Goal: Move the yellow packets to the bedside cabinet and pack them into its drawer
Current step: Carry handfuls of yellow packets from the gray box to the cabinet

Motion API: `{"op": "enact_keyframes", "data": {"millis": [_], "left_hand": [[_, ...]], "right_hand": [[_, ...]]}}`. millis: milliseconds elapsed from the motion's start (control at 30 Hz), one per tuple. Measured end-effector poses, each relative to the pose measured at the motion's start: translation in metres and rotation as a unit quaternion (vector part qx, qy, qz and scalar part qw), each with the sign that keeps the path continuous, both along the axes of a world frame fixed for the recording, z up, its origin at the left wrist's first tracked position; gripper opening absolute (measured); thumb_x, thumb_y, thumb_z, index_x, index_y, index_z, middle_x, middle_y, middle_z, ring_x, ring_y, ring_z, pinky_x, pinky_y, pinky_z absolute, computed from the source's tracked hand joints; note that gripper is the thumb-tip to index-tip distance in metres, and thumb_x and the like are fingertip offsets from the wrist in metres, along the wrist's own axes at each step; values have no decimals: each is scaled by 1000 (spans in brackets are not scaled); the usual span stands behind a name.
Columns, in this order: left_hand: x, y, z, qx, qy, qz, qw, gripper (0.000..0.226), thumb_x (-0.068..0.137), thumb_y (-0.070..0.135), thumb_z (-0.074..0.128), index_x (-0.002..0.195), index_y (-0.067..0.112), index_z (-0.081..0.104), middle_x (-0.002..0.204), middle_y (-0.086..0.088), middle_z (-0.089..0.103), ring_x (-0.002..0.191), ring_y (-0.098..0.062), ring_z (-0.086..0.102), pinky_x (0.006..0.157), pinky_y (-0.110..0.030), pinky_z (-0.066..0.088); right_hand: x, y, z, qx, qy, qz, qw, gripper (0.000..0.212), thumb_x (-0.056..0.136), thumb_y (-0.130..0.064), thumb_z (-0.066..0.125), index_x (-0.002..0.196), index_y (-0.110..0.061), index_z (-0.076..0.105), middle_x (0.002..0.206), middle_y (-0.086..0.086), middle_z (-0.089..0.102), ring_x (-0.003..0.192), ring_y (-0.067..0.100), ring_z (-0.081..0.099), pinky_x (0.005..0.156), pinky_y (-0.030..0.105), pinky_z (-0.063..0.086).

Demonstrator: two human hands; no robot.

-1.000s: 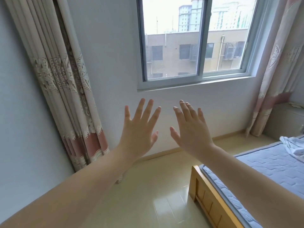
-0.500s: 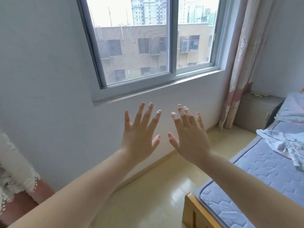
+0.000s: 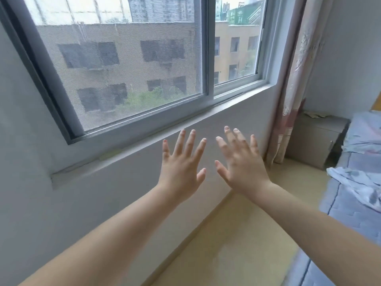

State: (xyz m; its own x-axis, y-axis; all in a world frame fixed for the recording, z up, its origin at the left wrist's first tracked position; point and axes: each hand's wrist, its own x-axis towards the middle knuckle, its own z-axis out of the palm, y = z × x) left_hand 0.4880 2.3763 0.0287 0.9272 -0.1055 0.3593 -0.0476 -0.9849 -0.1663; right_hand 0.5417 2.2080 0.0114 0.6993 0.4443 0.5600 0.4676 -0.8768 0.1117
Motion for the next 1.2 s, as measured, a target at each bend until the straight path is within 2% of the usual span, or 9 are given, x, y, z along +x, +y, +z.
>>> {"op": "enact_keyframes", "data": {"millis": [167, 333, 633, 867, 1200], "left_hand": [[141, 16, 4, 6, 18, -73, 997, 75, 95, 53, 34, 153, 27, -7, 160, -4, -16, 146, -25, -20, 114, -58, -3], [273, -24, -2, -17, 41, -150, 988, 74, 95, 54, 33, 152, 29, -6, 161, -3, -14, 146, -25, -19, 114, -59, -3], [492, -185, -30, -5, 50, -256, 965, 73, 96, 54, 33, 152, 31, -7, 160, 1, -15, 146, -26, -19, 113, -61, -2], [662, -318, -34, -6, 61, -296, 953, 73, 95, 53, 35, 153, 30, -3, 161, -1, -11, 147, -25, -16, 113, -60, 0], [903, -458, -68, 5, 59, -348, 936, 73, 94, 54, 35, 153, 28, 0, 161, -2, -8, 147, -27, -12, 113, -60, 4]], "right_hand": [[106, 6, 6, 15, 6, -93, 996, 61, 85, -46, 35, 131, -11, 54, 145, 16, 43, 131, 35, 44, 102, 62, 32], [202, -32, 5, 22, 24, -188, 982, 63, 85, -46, 33, 134, -9, 52, 146, 17, 43, 131, 36, 44, 101, 62, 34], [388, -185, -23, 31, 31, -287, 957, 63, 86, -45, 33, 133, -8, 53, 145, 16, 44, 128, 37, 46, 100, 62, 35], [536, -312, -29, 30, 71, -328, 942, 63, 86, -45, 32, 132, -9, 55, 143, 16, 46, 127, 37, 48, 99, 62, 37], [760, -445, -56, 13, 118, -378, 918, 66, 88, -49, 25, 135, -11, 51, 146, 13, 42, 132, 33, 43, 103, 60, 33]]}}
